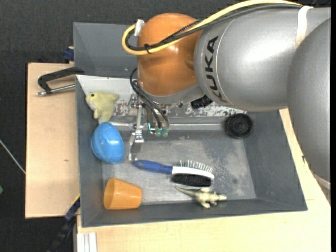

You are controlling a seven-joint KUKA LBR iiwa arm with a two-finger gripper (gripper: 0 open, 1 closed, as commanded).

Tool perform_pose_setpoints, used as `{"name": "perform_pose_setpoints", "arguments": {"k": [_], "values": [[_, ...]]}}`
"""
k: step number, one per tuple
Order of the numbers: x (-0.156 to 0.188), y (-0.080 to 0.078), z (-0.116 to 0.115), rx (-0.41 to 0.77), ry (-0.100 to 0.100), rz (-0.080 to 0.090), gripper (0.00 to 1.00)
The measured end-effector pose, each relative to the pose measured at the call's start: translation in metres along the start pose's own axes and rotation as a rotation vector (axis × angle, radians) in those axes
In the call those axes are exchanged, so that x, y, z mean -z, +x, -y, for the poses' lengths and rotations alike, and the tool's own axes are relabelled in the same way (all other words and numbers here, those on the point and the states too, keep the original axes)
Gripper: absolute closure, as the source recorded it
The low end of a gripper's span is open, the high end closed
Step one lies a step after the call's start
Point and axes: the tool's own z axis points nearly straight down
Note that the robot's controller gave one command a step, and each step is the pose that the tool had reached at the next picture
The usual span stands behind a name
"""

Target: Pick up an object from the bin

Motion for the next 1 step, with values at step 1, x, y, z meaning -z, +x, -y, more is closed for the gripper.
{"name": "perform_pose_setpoints", "arguments": {"k": [1], "values": [[-0.1415,0.0139,0.1181,0.258,-0.003,0.015,0.00]]}}
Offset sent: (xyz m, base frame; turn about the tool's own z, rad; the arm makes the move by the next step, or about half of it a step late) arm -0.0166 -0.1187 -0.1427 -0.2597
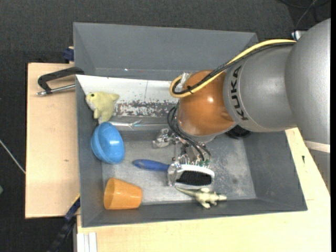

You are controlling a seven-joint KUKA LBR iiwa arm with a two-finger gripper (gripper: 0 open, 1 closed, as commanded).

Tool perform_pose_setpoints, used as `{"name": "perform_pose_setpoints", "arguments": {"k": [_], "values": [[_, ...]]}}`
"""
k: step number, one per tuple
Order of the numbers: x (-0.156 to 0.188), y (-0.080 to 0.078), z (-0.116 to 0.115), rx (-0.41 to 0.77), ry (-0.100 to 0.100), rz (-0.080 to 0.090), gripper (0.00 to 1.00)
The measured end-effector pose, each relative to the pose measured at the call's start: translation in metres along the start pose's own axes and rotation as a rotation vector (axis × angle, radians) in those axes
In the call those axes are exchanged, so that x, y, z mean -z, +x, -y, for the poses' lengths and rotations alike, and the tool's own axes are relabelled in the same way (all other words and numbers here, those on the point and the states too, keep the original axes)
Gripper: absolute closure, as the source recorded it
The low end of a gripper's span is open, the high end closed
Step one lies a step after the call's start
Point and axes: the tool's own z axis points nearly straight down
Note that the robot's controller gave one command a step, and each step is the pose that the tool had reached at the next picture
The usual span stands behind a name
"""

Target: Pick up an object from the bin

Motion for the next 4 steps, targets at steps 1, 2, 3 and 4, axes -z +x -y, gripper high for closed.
{"name": "perform_pose_setpoints", "arguments": {"k": [1,2,3,4], "values": [[0.031,0.025,0.014,-0.054,0.003,-0.008,0.00],[0.030,0.039,0.058,0.023,0.004,-0.008,0.00],[0.003,0.039,0.058,-0.089,0.002,-0.012,0.00],[0.002,0.028,-0.011,-0.222,0.003,0.001,0.00]]}}
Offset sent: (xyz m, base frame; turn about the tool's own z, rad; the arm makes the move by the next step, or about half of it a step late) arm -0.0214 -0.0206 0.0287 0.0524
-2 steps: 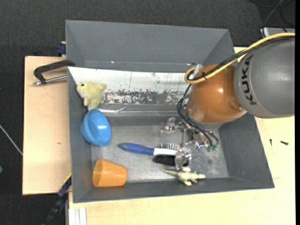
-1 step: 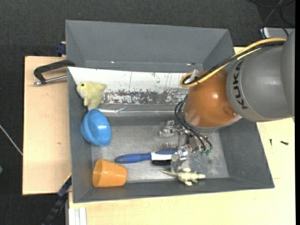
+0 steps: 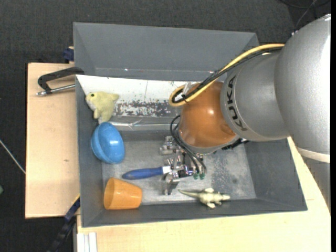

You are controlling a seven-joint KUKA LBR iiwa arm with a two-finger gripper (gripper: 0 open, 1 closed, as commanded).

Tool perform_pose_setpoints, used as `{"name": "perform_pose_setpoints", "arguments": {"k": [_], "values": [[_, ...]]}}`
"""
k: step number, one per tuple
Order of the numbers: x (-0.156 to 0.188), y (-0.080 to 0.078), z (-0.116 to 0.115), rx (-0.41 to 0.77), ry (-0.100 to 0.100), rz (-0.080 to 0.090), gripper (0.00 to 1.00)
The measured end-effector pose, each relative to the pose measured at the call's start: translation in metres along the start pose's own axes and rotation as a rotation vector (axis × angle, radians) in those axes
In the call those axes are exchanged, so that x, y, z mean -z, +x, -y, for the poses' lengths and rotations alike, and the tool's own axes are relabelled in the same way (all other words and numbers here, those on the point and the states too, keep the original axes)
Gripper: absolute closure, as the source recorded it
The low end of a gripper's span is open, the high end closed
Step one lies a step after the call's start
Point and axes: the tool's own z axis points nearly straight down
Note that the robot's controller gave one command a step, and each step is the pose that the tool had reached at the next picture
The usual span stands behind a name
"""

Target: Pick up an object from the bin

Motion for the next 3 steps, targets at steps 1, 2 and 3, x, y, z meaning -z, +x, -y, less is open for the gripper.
{"name": "perform_pose_setpoints", "arguments": {"k": [1,2,3], "values": [[0.001,-0.002,0.001,-0.002,-0.002,0.010,1.00],[0.005,-0.003,0.000,-0.002,0.000,-0.005,1.00],[0.028,-0.005,-0.001,-0.002,0.000,-0.004,1.00]]}}
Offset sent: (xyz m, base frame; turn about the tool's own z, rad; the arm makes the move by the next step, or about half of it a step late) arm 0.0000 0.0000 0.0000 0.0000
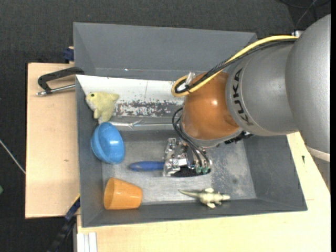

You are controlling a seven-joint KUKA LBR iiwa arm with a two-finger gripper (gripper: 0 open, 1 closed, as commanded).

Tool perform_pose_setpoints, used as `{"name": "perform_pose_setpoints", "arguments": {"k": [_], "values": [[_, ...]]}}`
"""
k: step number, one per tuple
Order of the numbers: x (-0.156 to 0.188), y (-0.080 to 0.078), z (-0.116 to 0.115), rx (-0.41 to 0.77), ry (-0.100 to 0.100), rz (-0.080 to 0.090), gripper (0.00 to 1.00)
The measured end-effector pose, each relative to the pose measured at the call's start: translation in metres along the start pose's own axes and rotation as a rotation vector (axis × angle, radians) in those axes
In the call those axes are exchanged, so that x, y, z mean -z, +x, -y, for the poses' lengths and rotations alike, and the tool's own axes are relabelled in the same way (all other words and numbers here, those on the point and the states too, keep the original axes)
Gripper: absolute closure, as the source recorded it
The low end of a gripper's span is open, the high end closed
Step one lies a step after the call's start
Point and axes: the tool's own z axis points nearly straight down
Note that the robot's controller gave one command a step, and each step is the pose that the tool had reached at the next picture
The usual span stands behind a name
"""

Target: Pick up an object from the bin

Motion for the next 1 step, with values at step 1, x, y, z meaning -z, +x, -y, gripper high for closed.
{"name": "perform_pose_setpoints", "arguments": {"k": [1], "values": [[0.0757,-0.0025,-0.0012,0.001,0.000,0.005,1.00]]}}
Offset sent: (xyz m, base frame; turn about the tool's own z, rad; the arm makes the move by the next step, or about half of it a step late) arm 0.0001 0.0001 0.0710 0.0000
